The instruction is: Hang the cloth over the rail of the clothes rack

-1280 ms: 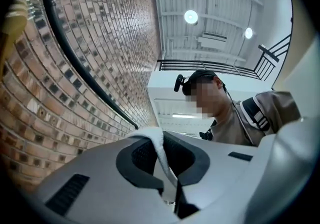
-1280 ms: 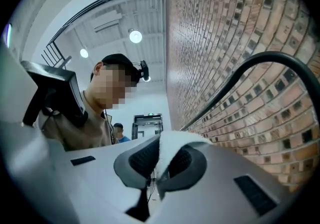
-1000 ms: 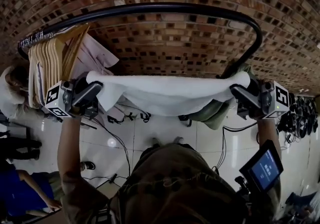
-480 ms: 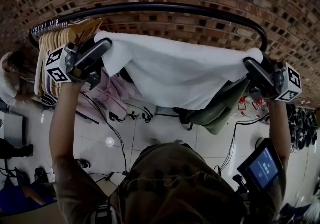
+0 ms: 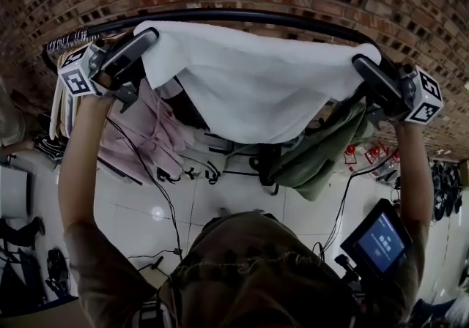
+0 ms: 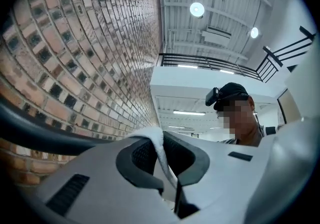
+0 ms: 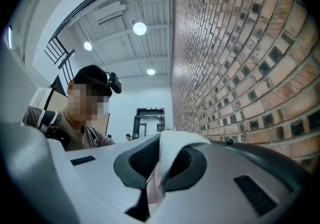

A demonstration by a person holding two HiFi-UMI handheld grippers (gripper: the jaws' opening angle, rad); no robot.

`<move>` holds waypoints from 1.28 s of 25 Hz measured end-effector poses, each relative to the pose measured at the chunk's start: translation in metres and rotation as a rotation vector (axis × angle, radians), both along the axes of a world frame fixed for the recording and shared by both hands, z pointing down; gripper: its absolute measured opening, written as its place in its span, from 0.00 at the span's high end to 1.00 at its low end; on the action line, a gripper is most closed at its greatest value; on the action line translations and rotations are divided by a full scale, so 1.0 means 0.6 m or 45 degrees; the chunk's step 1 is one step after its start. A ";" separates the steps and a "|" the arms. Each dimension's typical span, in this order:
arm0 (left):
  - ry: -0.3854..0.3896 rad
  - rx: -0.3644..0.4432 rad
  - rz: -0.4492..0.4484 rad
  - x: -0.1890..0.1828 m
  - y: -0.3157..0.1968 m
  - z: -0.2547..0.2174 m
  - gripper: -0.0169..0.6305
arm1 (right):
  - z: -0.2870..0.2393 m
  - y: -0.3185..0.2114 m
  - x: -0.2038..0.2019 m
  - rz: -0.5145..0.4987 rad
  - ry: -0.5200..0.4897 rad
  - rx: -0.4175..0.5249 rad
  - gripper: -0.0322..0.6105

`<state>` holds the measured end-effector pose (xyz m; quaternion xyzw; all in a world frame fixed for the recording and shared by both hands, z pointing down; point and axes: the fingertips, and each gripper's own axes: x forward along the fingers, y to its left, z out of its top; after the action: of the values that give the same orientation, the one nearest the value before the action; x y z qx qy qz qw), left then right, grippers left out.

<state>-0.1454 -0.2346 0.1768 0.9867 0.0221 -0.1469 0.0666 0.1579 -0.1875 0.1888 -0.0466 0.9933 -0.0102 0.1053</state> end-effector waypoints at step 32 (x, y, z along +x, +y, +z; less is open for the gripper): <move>0.037 -0.102 -0.052 0.023 -0.132 -0.170 0.95 | -0.183 -0.115 0.015 0.155 -0.053 0.016 0.93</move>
<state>-0.1319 -0.3140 0.0751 0.9812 -0.0031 -0.1633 0.1028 0.1670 -0.2568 0.0793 -0.1060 0.9862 0.0015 0.1268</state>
